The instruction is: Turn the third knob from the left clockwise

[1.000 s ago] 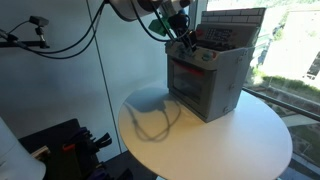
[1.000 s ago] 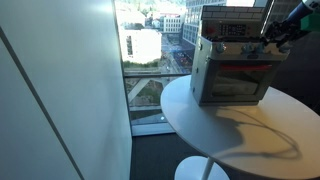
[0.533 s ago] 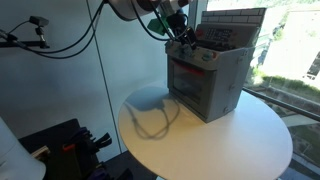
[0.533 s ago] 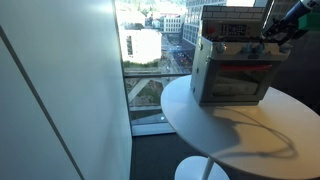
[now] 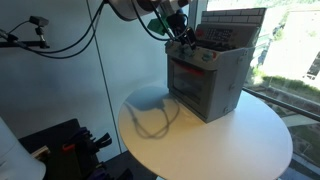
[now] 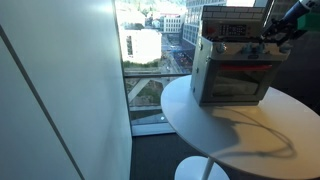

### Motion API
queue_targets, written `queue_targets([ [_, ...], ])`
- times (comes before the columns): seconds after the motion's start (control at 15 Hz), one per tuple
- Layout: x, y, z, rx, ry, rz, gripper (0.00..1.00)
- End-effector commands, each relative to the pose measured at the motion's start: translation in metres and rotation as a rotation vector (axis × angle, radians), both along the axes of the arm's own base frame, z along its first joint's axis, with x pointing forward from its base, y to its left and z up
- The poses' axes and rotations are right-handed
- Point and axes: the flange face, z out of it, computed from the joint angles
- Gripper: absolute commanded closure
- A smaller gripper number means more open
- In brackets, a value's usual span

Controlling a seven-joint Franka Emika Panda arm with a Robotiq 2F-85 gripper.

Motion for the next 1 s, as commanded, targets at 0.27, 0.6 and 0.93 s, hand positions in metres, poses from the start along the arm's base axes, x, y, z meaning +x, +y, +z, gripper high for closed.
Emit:
queue_targets([
  [0.27, 0.0096, -0.0001, 0.0040, 0.004, -0.012, -0.016, 0.21],
  [0.6, 0.0117, 0.0003, 0.0025, 0.005, -0.009, -0.017, 0.62],
  [0.93, 0.0122, 0.0070, 0.0054, 0.010, -0.015, -0.014, 0.97],
])
